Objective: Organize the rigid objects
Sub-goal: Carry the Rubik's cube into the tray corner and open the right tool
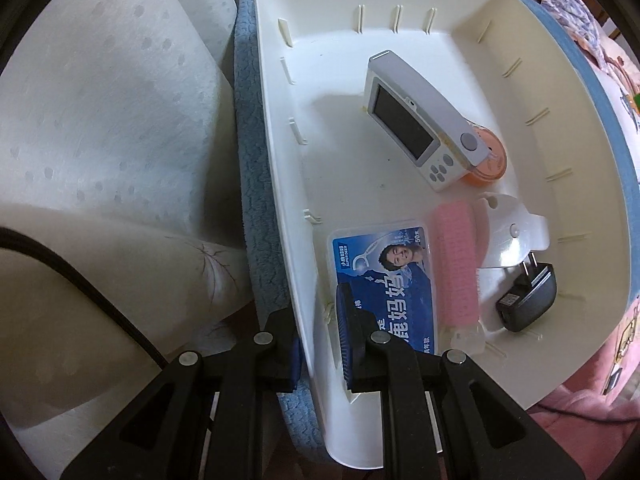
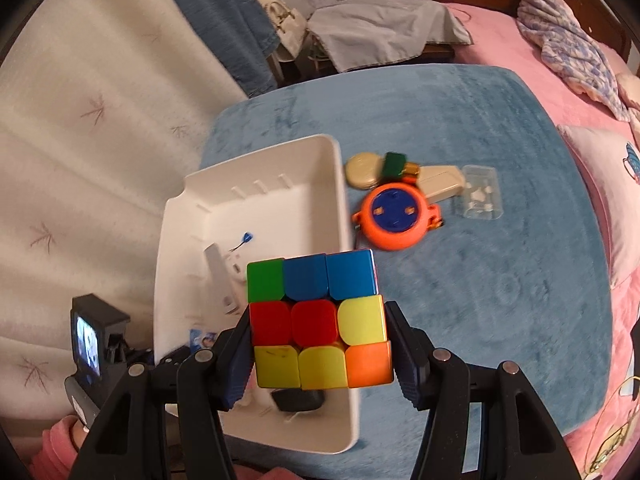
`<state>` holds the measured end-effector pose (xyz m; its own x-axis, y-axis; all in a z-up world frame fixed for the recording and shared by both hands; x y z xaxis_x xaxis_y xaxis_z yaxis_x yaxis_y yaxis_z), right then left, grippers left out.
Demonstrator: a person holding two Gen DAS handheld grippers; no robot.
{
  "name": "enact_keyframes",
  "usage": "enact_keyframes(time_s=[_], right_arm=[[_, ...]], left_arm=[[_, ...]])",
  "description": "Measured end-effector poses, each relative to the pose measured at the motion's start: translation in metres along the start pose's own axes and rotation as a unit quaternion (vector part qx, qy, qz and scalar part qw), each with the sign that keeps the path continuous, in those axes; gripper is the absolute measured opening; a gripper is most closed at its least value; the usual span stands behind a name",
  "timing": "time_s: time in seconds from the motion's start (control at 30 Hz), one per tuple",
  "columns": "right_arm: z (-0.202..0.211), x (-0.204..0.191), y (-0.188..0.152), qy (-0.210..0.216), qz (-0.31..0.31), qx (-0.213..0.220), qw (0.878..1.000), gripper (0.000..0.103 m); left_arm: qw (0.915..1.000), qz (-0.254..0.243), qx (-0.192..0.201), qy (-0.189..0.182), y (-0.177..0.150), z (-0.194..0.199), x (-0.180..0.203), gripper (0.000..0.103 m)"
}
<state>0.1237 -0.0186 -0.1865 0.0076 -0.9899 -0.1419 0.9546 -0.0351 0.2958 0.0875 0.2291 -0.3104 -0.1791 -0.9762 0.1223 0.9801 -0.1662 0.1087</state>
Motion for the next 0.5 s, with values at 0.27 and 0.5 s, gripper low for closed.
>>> enact_keyframes(time_s=[0.27, 0.5], right_arm=[[-0.005, -0.039, -0.03, 0.012, -0.004, 0.005, 1.0, 0.06], [-0.015, -0.067, -0.053, 0.02, 0.017, 0.004, 1.0, 0.06]], left_arm=[[1.0, 0.0, 0.0, -0.001, -0.004, 0.003, -0.007, 0.015], [0.9999, 0.003, -0.002, -0.014, -0.001, 0.004, -0.013, 0.015]])
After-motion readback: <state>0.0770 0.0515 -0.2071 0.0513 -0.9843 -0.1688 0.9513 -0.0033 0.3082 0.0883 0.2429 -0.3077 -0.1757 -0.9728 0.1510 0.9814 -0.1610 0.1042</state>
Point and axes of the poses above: each gripper's, at about its wrist camera, not at the fingertips, and z roughly against the way its jaws point, x to its right, y to its top, the point moved 4 cm from there along -z, roughly the way its jaws point, and after that the axes turned 9 degrees about -y, right-handed, at the moved point
